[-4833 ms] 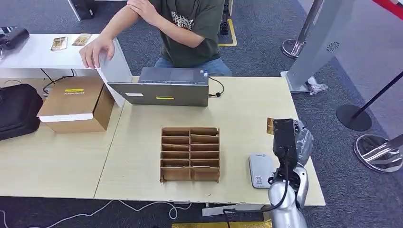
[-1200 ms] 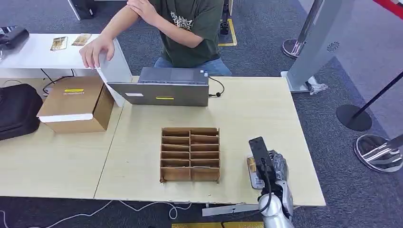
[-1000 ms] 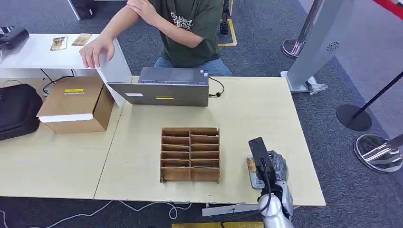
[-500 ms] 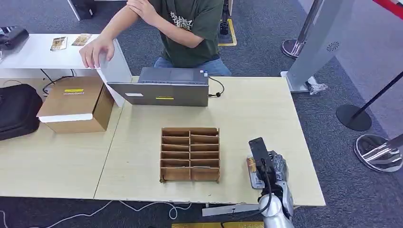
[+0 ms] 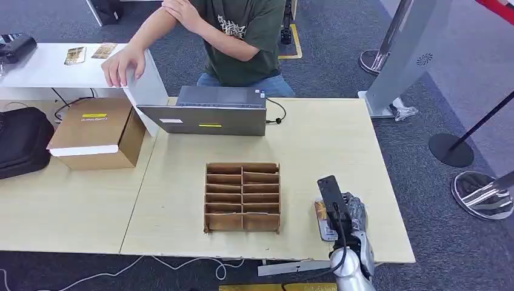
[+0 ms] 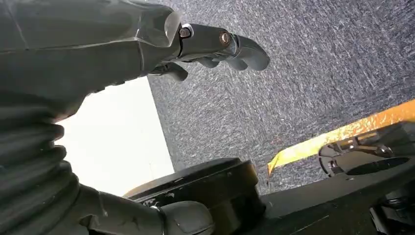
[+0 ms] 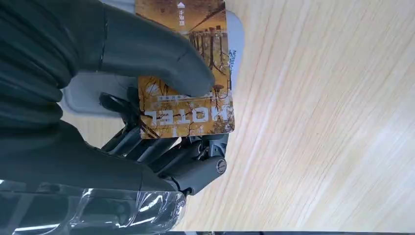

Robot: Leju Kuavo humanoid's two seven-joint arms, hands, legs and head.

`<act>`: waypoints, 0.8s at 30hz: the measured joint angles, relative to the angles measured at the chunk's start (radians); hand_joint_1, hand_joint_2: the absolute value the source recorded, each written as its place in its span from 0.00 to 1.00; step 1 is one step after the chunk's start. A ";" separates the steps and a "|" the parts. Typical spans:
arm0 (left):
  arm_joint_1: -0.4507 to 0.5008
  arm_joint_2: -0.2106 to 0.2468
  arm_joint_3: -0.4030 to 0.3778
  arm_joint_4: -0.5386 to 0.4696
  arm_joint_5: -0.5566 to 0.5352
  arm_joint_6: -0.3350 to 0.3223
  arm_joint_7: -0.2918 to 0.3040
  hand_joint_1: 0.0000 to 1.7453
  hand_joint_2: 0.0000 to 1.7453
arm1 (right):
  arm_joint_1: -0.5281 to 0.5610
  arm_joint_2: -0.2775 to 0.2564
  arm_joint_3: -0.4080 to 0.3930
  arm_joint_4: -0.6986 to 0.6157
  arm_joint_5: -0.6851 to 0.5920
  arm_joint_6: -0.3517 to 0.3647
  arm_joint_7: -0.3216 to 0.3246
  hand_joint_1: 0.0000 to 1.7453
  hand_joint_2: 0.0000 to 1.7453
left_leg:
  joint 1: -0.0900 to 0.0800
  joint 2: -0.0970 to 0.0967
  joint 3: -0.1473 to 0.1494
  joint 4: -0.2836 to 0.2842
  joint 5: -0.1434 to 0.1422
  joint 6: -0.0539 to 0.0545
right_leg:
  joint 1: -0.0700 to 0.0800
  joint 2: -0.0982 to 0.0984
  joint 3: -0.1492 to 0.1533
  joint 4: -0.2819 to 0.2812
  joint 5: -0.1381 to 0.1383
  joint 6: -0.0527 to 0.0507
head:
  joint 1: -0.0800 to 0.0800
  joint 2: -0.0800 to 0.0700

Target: Pass the card to the sensor for recognition and then transmit it.

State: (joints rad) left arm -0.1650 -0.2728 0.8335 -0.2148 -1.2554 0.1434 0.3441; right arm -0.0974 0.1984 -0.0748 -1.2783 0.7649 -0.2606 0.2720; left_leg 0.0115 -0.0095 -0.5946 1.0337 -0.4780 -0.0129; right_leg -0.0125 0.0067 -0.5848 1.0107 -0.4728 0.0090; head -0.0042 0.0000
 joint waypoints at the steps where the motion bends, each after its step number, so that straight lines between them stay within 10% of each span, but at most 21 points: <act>1: 0.000 0.000 0.000 0.000 -0.001 0.000 0.000 0.00 1.00 | 0.001 0.000 0.001 0.000 -0.002 -0.008 -0.009 1.00 1.00 | 0.000 0.000 0.000 0.000 0.000 0.000 | 0.000 0.000 0.000 0.000 0.000 0.000 | 0.000 0.000; 24: 0.006 0.000 0.008 0.000 -0.010 0.003 -0.043 0.00 1.00 | 0.090 -0.001 0.105 -0.267 0.019 -0.065 -0.113 1.00 1.00 | 0.000 0.000 0.000 0.000 -0.001 0.001 | 0.000 0.000 0.000 0.000 -0.001 0.000 | 0.000 0.000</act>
State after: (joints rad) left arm -0.1591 -0.2728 0.8412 -0.2148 -1.2654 0.1465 0.3014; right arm -0.0075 0.1976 0.0302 -1.5458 0.7836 -0.3254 0.1594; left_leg 0.0114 -0.0099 -0.5949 1.0337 -0.4792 -0.0124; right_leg -0.0125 0.0065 -0.5850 1.0106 -0.4735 0.0091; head -0.0042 0.0000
